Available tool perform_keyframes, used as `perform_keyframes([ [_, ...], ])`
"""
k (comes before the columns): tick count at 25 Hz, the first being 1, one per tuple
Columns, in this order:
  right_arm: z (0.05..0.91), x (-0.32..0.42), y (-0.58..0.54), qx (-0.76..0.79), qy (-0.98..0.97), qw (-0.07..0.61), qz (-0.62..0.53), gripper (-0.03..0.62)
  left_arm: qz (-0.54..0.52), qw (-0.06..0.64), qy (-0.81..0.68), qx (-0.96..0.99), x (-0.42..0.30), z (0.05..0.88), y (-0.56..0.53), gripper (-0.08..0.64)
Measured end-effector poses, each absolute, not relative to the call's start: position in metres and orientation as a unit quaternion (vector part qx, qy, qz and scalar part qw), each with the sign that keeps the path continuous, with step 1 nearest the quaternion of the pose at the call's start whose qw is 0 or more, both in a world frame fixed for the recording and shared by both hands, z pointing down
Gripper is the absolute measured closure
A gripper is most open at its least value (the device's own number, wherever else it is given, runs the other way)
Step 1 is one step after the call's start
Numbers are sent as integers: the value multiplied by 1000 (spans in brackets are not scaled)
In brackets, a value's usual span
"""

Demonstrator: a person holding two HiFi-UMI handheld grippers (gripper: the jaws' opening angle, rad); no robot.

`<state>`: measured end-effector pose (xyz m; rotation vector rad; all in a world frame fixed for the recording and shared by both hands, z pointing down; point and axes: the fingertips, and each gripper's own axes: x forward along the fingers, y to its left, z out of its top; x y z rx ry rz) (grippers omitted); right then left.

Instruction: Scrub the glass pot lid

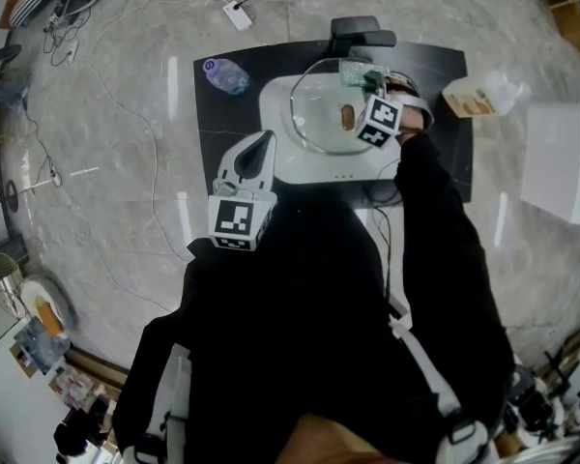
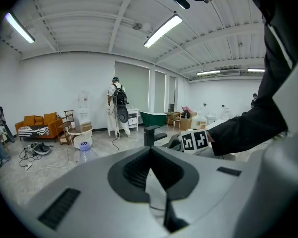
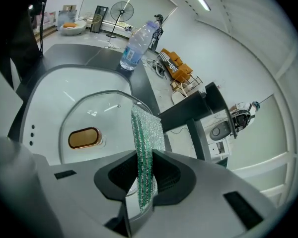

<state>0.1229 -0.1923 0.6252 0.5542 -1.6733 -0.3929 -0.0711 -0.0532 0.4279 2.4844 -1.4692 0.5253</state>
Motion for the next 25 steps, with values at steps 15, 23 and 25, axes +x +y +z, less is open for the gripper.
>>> perform_keyframes([
  [15,666,128,-207,208,-726,636,-159,522,188,118,-507,833,-72,437,-67,557],
  [23,673,129,-205,201,-733,632,-152,520,197,117,-499,836,-65,442,-67,557],
  [25,673,130,-204,203,-734,631,-148,520,197,117,-496,838,-62,442,-67,557],
])
